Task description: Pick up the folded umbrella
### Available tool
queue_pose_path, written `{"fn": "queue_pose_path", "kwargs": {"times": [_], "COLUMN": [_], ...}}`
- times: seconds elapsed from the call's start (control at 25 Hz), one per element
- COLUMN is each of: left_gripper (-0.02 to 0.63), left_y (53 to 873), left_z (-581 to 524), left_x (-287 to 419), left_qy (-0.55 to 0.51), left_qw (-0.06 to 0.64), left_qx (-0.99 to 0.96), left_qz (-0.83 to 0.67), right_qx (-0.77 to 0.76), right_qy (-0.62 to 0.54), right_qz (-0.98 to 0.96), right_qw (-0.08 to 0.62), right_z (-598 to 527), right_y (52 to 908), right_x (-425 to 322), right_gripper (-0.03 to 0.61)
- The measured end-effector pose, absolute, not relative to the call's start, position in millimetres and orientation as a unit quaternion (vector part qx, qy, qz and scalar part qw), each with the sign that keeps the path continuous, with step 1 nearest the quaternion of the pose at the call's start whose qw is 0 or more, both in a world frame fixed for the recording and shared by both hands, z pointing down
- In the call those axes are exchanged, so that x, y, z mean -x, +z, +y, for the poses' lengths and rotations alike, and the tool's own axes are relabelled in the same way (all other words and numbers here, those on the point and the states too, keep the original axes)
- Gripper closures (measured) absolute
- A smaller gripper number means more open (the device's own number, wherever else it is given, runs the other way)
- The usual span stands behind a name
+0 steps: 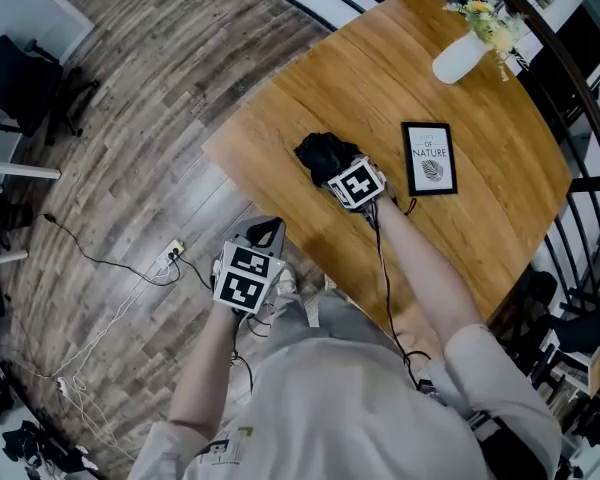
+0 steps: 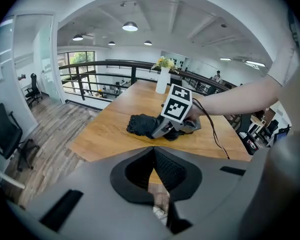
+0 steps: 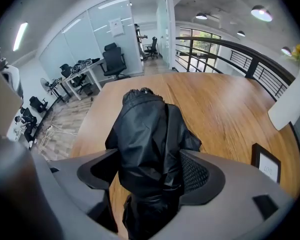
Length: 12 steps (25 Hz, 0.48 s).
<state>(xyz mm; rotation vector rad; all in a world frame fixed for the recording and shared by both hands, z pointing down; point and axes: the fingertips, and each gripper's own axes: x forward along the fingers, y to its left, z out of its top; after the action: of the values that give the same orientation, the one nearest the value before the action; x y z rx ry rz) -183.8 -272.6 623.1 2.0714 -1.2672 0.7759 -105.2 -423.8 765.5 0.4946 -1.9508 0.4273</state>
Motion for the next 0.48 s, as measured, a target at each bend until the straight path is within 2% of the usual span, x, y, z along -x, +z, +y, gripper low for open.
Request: {"fn": "queue_pose_path", "kwargs": {"times": [0.16, 0.28, 0.36, 0.48], "left_gripper": [0.598, 0.597, 0.597, 0.597], "left_y": [634, 633, 629, 620], "left_z": [-261, -257, -254, -251], "left_x": [181, 180, 178, 183], "left_qy": [0.262, 0.246, 0.245, 0.241], "left_qw": [0.324, 0.333, 0.328, 0.317], "left_qx": [-0.769, -0.765, -0.766, -0.765], "left_qz": [-0.484, -0.493, -0.496, -0.506], "right_qx": [-0.211, -0.185, -0.183, -0.187], "right_qy": [0.153, 0.130, 0.172, 0.260], "right_qz": [-0.807, -0.812, -0.807, -0.814], "right_qw": [0.530, 0.538, 0.534, 0.484], "right_z": [-431, -429, -419, -399], "right_y": [774, 771, 770, 760], "right_x": [106, 112, 108, 112], "right_gripper": [0.208, 0.288, 0.305, 0.318]}}
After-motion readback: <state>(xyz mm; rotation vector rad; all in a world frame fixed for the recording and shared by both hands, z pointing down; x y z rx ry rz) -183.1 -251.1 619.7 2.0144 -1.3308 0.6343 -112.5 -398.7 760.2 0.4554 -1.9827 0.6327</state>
